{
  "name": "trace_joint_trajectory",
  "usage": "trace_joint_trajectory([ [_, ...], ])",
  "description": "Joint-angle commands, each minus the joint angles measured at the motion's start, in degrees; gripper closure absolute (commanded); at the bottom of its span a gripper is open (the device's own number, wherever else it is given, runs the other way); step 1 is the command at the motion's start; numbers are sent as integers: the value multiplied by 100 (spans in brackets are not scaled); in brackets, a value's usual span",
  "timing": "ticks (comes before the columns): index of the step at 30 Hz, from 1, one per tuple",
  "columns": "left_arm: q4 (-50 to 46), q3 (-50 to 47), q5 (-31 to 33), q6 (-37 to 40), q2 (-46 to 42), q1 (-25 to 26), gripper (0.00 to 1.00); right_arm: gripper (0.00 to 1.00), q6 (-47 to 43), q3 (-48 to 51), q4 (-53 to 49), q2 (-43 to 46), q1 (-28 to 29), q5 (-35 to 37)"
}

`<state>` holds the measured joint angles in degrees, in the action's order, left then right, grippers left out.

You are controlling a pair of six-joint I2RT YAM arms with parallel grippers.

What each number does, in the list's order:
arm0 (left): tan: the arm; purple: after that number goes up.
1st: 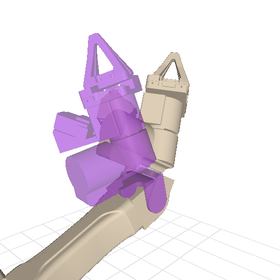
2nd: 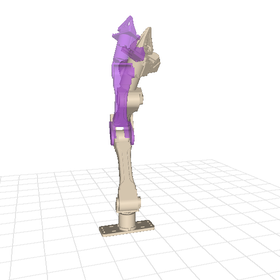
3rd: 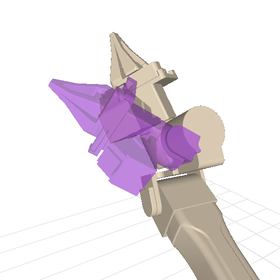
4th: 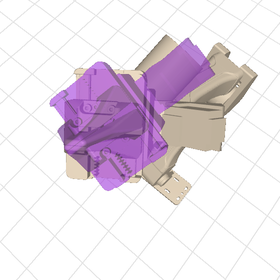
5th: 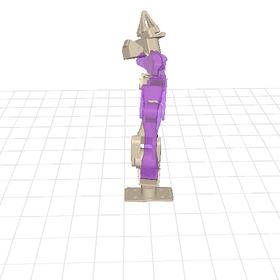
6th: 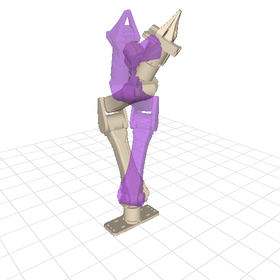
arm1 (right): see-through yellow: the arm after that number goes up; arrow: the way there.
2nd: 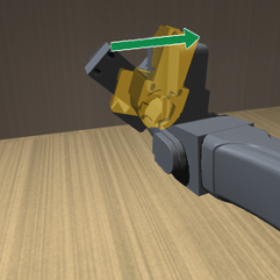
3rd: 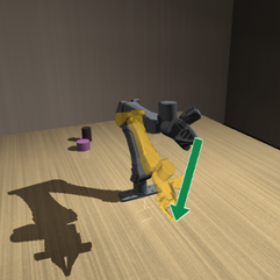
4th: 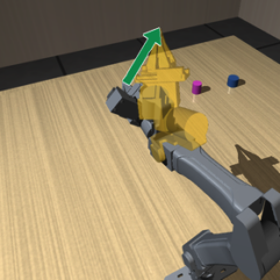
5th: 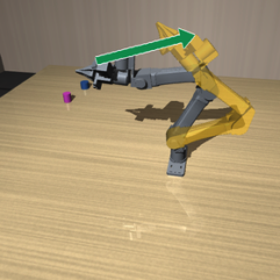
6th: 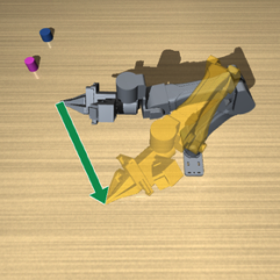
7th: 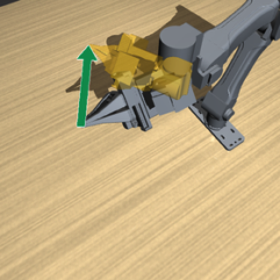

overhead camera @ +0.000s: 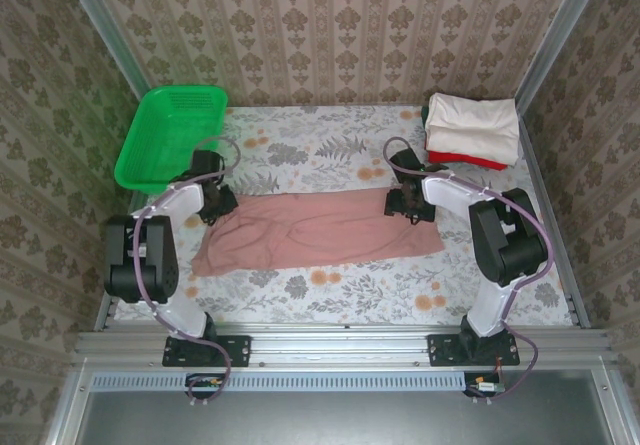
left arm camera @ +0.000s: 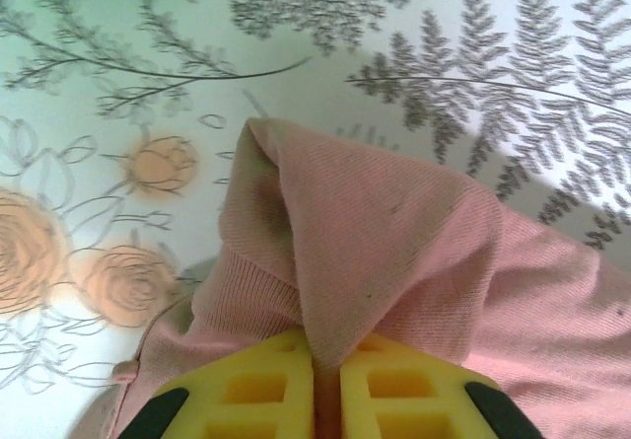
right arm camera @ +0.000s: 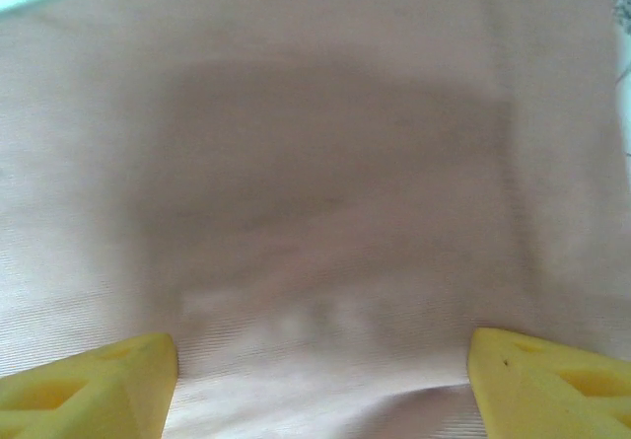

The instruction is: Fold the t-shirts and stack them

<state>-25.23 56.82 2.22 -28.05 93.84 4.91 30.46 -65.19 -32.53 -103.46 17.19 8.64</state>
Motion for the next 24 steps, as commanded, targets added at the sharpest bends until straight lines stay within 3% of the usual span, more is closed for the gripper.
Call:
trace_joint_trajectory([
  [1, -73, -174, 63, -80, -92, -163, 82, 21, 97, 162, -127, -65, -117, 92],
  [7, -202, -142, 56, -16, -244, -244, 63, 23, 77, 436, -19, 268, -213, -31],
  [9, -355, -94, 145, -7, -380, -245, 63, 23, 82, 446, -78, 468, -158, 4],
  [14, -860, -20, 534, 28, -1182, -211, 46, 23, 82, 318, -200, 990, 33, 189],
  [17, -983, -94, 826, -10, -1719, 111, 42, 23, 5, 171, -13, 860, 107, 80],
  [19, -918, -186, 781, -117, -1830, 605, 39, 23, -71, -100, 12, 478, 115, 41],
  [24, -193, -452, 165, -552, -1002, 1450, 40, 23, -172, -815, -193, -562, 115, 41],
])
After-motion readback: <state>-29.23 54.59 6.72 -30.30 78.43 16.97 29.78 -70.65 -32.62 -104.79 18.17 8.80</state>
